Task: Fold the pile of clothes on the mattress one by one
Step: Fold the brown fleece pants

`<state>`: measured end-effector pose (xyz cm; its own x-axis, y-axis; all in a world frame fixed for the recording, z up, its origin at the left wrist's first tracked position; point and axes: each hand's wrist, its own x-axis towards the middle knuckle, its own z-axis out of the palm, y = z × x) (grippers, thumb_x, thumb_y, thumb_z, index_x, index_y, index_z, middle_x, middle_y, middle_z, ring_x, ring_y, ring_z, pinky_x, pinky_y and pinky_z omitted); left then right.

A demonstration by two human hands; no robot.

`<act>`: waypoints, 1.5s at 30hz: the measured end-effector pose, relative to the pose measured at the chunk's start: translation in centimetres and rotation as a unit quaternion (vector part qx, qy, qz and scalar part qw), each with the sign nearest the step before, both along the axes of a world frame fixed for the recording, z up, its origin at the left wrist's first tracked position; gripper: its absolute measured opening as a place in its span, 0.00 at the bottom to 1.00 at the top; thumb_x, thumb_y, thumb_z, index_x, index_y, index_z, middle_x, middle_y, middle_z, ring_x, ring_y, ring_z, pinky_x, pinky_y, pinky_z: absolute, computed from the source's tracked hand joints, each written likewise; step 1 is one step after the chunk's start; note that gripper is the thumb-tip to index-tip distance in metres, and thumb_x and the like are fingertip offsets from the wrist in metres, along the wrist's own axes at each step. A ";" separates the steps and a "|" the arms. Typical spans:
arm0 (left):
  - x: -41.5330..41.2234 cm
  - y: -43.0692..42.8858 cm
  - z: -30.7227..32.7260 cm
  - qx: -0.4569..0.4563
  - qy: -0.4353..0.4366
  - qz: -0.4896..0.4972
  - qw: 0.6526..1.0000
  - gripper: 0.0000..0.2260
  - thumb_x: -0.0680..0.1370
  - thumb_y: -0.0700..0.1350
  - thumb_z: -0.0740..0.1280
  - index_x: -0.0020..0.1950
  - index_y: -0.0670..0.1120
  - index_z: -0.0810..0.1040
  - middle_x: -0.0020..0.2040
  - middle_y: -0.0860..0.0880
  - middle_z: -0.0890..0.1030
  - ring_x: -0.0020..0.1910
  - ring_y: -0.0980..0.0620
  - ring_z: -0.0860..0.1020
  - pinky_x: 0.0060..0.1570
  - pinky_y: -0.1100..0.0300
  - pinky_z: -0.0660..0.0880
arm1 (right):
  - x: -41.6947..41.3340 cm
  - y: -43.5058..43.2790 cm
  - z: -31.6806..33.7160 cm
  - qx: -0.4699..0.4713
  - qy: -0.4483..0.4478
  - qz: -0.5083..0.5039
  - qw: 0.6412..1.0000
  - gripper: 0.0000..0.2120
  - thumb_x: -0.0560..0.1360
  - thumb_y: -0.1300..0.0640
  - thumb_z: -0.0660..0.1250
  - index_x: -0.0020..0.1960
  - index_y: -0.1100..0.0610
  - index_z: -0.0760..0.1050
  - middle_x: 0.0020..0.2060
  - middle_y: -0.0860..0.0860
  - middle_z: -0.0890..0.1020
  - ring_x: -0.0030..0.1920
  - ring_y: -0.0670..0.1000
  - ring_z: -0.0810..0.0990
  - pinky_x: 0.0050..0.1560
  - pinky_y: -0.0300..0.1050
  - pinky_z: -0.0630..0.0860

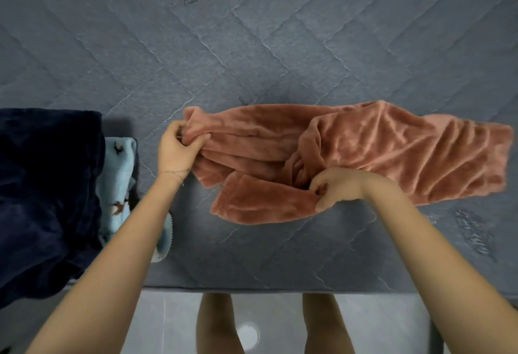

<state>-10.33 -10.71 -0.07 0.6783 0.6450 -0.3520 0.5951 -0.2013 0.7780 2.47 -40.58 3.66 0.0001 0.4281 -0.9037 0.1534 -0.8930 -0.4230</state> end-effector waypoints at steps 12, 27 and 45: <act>2.2 0.1 5.9 -0.064 -0.077 -0.108 0.989 0.11 0.78 0.36 0.65 0.38 0.45 0.69 0.35 0.50 0.70 0.33 0.64 0.69 0.37 0.72 0.68 | 2.8 3.5 -2.5 0.176 -0.390 -0.197 0.882 0.21 0.71 0.50 0.74 0.62 0.54 0.76 0.58 0.50 0.79 0.62 0.52 0.73 0.64 0.49 0.70; 3.3 8.4 8.5 0.119 0.143 -0.251 0.950 0.06 0.72 0.52 0.73 0.39 0.53 0.79 0.35 0.52 0.82 0.40 0.52 0.79 0.45 0.54 0.75 | 6.6 7.2 -4.2 0.173 -0.382 -0.148 0.896 0.14 0.74 0.48 0.70 0.38 0.58 0.75 0.33 0.49 0.77 0.39 0.52 0.75 0.39 0.45 0.63; 8.0 16.7 -0.3 0.373 0.215 -0.272 0.861 0.10 0.81 0.44 0.58 0.59 0.42 0.72 0.56 0.36 0.73 0.58 0.37 0.67 0.60 0.45 0.57 | 9.5 10.3 -5.3 0.136 -0.525 -0.225 0.810 0.20 0.77 0.47 0.65 0.41 0.65 0.77 0.39 0.59 0.78 0.44 0.58 0.75 0.45 0.50 0.68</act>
<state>-2.34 6.00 -0.42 0.8613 0.4292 -0.2720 0.4563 -0.8888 0.0427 11.98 -30.33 -1.67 0.9180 0.3546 -0.1774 0.2409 -0.8542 -0.4608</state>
